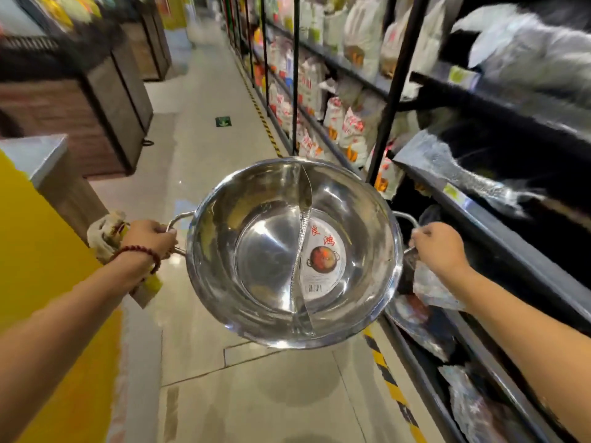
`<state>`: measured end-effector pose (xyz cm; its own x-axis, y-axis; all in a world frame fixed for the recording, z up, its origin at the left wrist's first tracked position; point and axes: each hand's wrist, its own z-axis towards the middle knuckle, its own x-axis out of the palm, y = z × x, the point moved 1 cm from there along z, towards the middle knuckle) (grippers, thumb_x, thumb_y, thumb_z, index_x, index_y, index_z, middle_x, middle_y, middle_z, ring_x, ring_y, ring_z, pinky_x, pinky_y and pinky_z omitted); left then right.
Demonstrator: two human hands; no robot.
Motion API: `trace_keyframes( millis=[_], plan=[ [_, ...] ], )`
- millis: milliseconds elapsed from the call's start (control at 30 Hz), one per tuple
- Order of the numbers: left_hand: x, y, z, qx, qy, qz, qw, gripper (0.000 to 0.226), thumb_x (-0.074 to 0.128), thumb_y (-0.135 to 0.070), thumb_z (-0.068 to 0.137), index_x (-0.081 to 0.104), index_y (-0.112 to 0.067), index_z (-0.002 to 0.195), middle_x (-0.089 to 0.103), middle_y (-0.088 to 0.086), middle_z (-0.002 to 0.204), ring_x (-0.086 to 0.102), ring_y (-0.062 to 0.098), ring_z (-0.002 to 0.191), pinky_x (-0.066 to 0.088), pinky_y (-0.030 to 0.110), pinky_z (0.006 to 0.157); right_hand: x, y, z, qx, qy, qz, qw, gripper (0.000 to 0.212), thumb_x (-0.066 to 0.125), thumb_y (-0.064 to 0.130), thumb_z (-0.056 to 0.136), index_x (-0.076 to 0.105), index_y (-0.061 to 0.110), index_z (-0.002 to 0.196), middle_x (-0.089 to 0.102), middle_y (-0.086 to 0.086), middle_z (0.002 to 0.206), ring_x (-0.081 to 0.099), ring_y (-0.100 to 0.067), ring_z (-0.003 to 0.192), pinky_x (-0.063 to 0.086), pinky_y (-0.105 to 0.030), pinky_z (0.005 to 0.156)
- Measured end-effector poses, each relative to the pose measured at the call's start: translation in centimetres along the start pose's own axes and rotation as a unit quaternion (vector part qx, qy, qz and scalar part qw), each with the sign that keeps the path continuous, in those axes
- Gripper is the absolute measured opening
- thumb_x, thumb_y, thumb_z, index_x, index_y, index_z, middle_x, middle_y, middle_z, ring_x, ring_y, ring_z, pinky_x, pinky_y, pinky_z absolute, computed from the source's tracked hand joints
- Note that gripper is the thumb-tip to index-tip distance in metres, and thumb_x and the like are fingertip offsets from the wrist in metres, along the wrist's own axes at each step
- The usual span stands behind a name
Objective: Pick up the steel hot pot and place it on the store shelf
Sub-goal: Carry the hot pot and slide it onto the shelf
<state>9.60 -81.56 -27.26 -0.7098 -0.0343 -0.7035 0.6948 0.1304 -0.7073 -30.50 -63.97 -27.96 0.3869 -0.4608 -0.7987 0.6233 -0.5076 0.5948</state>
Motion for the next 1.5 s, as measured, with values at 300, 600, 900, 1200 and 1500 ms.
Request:
trace_keyframes(
  millis=[300,600,900,1200,1500],
  plan=[
    [-6.8,-9.7,-4.3,0.102,0.095,-0.114,0.984,0.019,0.057,-0.004,0.089,0.061,0.013,0.080,0.050,0.011,0.057,0.053,0.021,0.040,0.047,0.019,0.036,-14.2,1.7,-10.4,0.065,-0.149,0.026,0.986,0.042,0.048,0.013,0.091,0.058,-0.013,0.059,0.057,-0.027,0.061,0.057,-0.037,0.062,0.037,-0.034,0.060],
    [-4.3,-20.8,-18.5,0.305,0.186,-0.108,0.928,0.022,0.057,-0.002,0.085,0.065,0.010,0.069,0.057,0.018,0.061,0.053,0.025,0.055,0.050,0.031,0.061,-29.9,-5.7,-25.4,0.166,-0.295,0.013,0.941,0.040,0.051,0.013,0.091,0.066,-0.014,0.067,0.066,-0.029,0.063,0.066,-0.043,0.070,0.052,-0.041,0.069],
    [1.3,-27.1,-40.0,0.439,0.296,-0.085,0.844,0.033,0.061,-0.010,0.085,0.061,-0.006,0.052,0.057,0.013,0.054,0.063,0.031,0.065,0.042,0.027,0.062,-42.0,-18.1,-44.8,0.308,-0.402,-0.006,0.862,0.037,0.053,0.013,0.088,0.066,-0.012,0.063,0.069,-0.033,0.068,0.069,-0.042,0.068,0.059,-0.045,0.062],
    [7.4,-28.3,-61.9,0.454,0.424,-0.099,0.777,0.041,0.061,-0.007,0.085,0.062,-0.012,0.044,0.056,0.001,0.037,0.053,0.022,0.049,0.048,0.030,0.064,-52.0,-26.5,-64.8,0.386,-0.448,-0.048,0.805,0.035,0.052,0.013,0.091,0.068,-0.011,0.072,0.072,-0.023,0.068,0.068,-0.037,0.070,0.057,-0.050,0.074],
    [10.5,-25.5,-75.9,0.467,0.468,-0.086,0.746,0.032,0.058,-0.005,0.087,0.066,0.001,0.057,0.064,0.019,0.059,0.058,0.026,0.056,0.054,0.036,0.067,-53.9,-33.7,-77.7,0.453,-0.444,-0.074,0.769,0.037,0.052,0.016,0.093,0.067,-0.009,0.070,0.063,-0.017,0.057,0.062,-0.030,0.060,0.046,-0.033,0.057]
  ],
)
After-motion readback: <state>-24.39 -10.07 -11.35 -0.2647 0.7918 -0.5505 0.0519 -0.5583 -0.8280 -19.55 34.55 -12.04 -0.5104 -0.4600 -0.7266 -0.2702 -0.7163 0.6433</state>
